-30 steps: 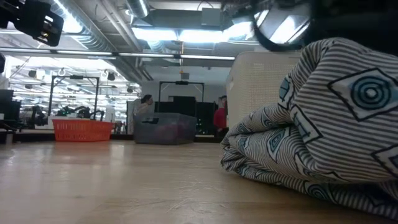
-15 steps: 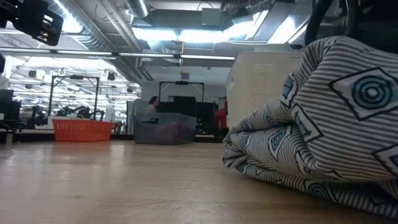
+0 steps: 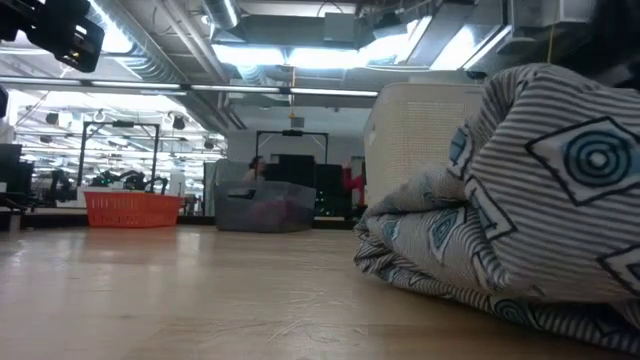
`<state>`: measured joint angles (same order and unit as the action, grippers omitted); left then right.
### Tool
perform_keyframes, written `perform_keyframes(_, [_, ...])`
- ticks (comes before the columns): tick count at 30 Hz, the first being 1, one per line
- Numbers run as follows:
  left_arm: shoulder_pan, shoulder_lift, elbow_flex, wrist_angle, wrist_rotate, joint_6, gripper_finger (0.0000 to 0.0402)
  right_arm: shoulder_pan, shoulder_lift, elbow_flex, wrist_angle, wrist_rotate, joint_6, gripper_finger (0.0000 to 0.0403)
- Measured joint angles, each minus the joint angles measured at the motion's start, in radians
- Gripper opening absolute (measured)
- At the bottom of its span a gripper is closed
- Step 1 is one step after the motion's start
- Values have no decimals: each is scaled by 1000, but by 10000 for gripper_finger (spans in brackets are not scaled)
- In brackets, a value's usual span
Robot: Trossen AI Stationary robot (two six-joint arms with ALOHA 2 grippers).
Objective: Pick & place medical supplies in basket/bin
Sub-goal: Put the black bandage into the black bin
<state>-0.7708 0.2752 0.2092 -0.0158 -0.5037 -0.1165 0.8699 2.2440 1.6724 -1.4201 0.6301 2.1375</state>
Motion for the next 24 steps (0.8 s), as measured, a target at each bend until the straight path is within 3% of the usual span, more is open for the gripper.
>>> perform_keyframes(7, [0, 0, 0, -2, 3, -1, 182, -48, 0, 1, 246, 466, -186, 169])
perform_keyframes(10, [0, 0, 0, -2, 27, -3, 182, -86, 0, 2, 347, 603, -323, 173])
perform_keyframes(16, [0, 0, 0, -3, 37, -3, 182, -171, 0, 50, 391, 578, -563, 171])
perform_keyframes(24, [0, 0, 0, -10, 39, -3, 182, -234, 1, 203, 508, 516, -1104, 169])
